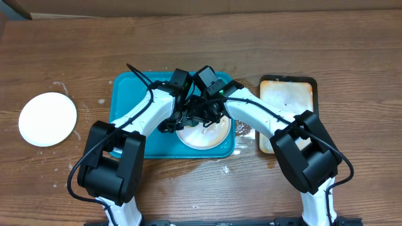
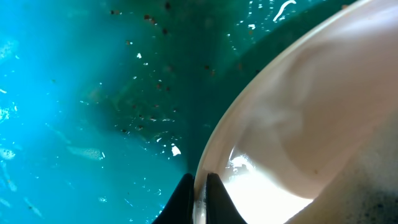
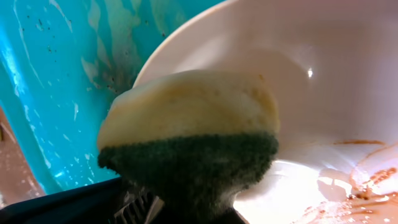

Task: Clean dirty plates on tray and stack at the side
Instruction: 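Scrub the white plate with the sponge while the left gripper holds it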

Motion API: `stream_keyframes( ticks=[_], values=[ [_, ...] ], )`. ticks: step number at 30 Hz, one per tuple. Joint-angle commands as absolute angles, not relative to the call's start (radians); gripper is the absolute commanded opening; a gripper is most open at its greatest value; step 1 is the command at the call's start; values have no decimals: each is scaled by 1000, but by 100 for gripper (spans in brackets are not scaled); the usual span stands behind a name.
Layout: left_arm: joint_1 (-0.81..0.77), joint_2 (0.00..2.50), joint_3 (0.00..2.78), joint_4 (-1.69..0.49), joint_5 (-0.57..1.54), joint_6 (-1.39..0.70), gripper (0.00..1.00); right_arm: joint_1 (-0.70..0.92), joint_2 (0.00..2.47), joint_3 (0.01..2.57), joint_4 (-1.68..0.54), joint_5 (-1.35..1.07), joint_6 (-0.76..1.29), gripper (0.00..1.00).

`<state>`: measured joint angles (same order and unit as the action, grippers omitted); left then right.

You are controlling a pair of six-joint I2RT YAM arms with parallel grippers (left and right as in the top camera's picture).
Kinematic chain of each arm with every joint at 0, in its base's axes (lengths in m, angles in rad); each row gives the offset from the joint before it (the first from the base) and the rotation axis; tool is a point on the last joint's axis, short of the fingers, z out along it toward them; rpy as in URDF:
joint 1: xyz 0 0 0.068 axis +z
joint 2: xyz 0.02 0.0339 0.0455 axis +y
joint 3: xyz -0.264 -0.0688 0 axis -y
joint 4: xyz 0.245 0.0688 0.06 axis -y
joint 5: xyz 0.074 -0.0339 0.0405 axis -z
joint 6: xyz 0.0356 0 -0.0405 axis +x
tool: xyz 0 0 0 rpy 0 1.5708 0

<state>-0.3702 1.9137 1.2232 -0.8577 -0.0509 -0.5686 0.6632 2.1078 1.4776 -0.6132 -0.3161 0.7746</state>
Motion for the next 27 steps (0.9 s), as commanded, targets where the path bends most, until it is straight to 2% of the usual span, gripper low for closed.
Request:
stream_keyframes(
  ticks=[1,21,27],
  values=[
    [-404,1954,1215,-864,-58,-590,4,687,2217,1464,-617,-270,782,4],
    [-397,1954,1215,-864,-51,-587,4,511,2207,1468,-877,91,756,4],
    [-386,1954,1215,-860,-48,-588,4,504,2183,1509,-902,-6,646,4]
  ],
)
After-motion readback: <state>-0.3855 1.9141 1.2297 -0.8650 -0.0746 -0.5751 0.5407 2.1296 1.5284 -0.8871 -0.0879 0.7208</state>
